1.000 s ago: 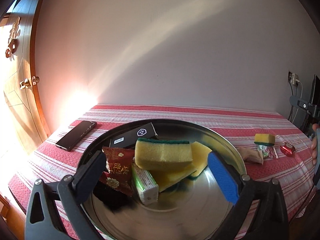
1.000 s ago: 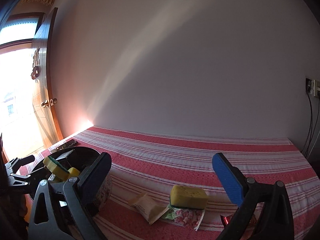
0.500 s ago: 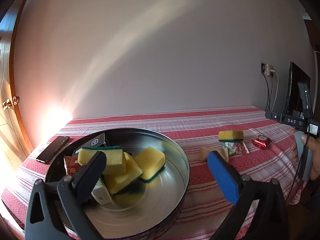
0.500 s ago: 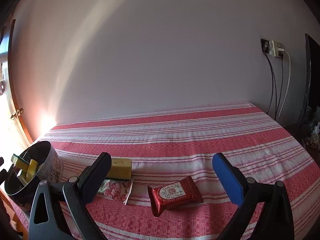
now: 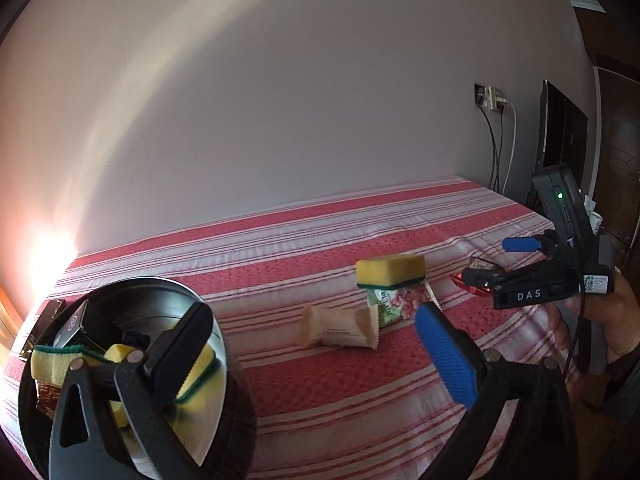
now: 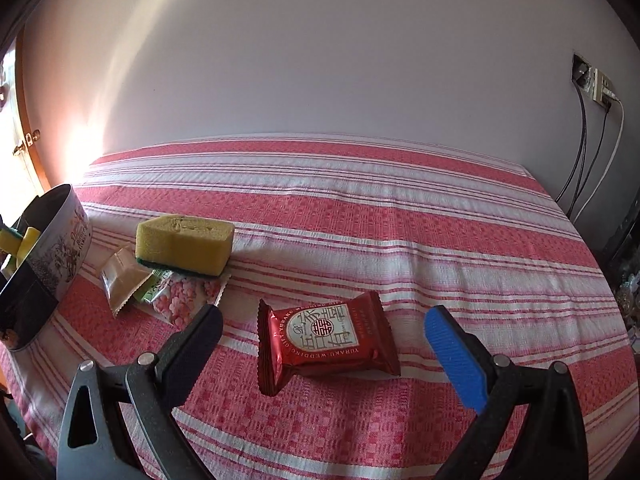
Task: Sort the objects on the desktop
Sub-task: 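Move both grippers away from the tin toward the remaining items on the cover, then grasp the red snack packet with the right gripper while the left gripper grasps a yellow sponge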
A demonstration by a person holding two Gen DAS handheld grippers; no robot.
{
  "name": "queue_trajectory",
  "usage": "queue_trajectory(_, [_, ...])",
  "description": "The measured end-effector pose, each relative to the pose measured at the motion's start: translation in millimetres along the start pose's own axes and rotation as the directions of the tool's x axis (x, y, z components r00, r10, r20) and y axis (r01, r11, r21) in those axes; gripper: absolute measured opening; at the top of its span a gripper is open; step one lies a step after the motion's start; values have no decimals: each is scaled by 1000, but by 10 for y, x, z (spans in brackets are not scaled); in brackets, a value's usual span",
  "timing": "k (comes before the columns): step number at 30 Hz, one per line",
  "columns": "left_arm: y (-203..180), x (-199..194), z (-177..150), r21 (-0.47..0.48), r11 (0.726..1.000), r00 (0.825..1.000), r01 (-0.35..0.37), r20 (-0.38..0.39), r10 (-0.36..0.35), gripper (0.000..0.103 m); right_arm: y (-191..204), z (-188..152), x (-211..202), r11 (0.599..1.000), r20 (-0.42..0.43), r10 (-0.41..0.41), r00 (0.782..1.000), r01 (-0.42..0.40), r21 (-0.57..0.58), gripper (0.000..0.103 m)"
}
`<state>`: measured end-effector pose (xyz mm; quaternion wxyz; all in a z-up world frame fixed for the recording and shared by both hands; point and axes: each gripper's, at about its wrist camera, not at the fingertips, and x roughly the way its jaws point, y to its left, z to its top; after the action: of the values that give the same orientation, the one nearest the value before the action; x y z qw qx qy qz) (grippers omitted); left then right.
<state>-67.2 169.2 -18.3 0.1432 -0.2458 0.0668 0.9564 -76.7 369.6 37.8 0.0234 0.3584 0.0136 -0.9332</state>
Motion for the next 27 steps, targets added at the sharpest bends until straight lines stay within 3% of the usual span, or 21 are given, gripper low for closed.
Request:
queue_trajectory(13, [-485,967,309,14,997,989,70,-129,-67,103,-94,-39,197,998,-112,46,993,-41,42,102])
queue_trajectory(21, [-499,1143,295,15,998,989,60,-135,-58,103,-90,-53,222,999,-125,34,992,-28,45,102])
queue_trajectory(27, [-589,1317,274,42,994,980,102,-177,-93,103,-86,-53,297,999,-167,22,986,-16,38,91])
